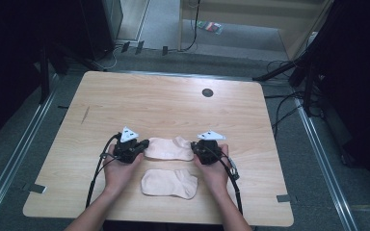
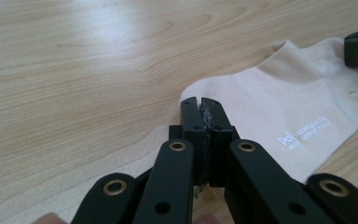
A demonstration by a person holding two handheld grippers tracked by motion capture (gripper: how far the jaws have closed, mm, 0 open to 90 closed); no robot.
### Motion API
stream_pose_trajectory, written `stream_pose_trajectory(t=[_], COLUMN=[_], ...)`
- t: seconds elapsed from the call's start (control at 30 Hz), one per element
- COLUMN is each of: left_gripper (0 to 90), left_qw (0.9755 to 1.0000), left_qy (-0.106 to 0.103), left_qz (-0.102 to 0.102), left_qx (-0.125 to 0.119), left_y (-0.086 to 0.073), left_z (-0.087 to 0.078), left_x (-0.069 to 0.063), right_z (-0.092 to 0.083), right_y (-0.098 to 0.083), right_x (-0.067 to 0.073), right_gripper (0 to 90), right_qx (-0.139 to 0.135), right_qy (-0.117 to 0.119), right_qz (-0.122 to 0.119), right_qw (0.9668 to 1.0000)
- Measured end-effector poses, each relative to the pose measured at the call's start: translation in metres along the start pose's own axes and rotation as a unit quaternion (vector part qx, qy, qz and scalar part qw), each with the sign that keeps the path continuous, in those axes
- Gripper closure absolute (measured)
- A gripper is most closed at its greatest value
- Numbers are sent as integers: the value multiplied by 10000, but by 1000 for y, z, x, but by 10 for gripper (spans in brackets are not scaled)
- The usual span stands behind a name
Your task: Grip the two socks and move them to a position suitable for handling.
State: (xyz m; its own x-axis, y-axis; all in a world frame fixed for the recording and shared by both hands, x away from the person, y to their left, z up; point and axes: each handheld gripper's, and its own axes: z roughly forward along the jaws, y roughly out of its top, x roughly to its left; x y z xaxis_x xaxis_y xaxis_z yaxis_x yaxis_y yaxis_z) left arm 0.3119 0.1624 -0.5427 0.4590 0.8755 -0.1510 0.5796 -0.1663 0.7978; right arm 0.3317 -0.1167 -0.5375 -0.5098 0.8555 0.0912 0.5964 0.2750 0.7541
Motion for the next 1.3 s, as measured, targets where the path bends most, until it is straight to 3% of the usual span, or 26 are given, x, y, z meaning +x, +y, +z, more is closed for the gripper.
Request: stream_pose_trajectory(t=[0.63,1.07,1.3], left_gripper=[900,900,900], left_qw=[9995,9986,9982], left_qy=[-141,-287,-355], left_qz=[-61,96,86], left_qx=[-270,-426,-482], left_y=[9,12,10], left_z=[-28,-52,-59], left_x=[0,-14,-18], right_z=[-25,-46,-56], right_y=[11,13,13], right_x=[8,16,17], right_gripper=[885,885,884], right_qx=[-291,-374,-417], right_qy=[189,284,355], right_qz=[72,79,112], right_qw=[9994,9989,9984])
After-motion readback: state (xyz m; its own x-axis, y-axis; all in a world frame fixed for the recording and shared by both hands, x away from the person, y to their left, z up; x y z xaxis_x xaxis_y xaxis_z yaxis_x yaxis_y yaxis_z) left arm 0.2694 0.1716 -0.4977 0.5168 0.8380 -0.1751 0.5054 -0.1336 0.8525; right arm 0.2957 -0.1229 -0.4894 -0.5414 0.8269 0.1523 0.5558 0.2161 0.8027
